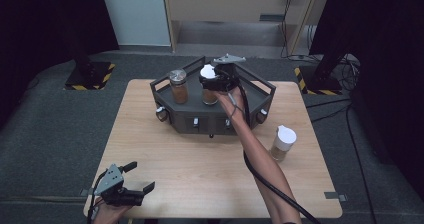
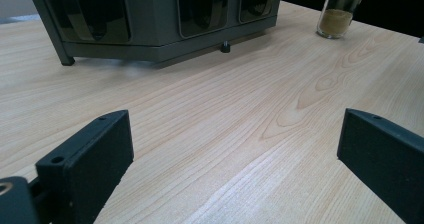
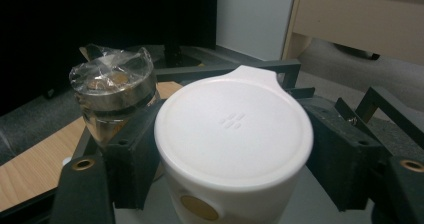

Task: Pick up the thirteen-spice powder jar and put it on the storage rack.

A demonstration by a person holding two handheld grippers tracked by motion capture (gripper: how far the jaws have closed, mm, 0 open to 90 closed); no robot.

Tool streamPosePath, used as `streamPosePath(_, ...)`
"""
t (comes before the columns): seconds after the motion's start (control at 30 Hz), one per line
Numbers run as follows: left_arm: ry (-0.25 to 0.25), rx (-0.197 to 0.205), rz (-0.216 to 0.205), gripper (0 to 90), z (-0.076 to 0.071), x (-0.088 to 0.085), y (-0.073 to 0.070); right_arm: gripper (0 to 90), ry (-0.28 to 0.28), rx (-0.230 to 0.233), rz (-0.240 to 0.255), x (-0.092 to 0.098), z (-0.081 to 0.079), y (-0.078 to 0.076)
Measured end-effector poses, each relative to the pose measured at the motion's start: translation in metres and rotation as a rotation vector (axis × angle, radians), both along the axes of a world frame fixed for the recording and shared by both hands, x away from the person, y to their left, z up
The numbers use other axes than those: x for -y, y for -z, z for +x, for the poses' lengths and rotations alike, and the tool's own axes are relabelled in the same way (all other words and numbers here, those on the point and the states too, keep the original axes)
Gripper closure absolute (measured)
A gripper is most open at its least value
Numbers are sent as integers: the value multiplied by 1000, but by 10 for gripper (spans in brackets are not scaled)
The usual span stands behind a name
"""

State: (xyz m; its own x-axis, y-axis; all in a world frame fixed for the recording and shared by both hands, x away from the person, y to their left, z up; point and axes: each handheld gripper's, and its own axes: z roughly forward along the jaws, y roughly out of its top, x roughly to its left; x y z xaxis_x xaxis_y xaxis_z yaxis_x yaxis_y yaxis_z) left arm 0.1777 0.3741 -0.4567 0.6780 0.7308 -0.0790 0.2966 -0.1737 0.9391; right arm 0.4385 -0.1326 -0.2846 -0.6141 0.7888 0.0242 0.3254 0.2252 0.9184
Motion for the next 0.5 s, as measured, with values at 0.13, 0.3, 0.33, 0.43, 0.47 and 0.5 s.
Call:
streamPosePath(0.13, 2, 1, -2, 1, 1, 0, 1, 180, 1, 14, 19, 7, -6, -4)
streamPosePath(0.3, 6, 0, 8, 1, 1, 1, -1, 136, -13, 50, 36, 20, -19, -13)
streamPosePath(0.33, 5, 0, 6, 1, 1, 1, -1, 129, -23, 55, 34, 23, -22, -16)
streamPosePath(0.43, 5, 0, 5, 1, 1, 0, -1, 105, -45, 69, 19, 27, -30, -21)
streamPosePath(0.47, 5, 1, 4, 1, 1, 0, 0, 100, -50, 69, 9, 28, -33, -23)
streamPosePath(0.5, 5, 1, 4, 1, 1, 0, 0, 100, -52, 77, -1, 29, -37, -25)
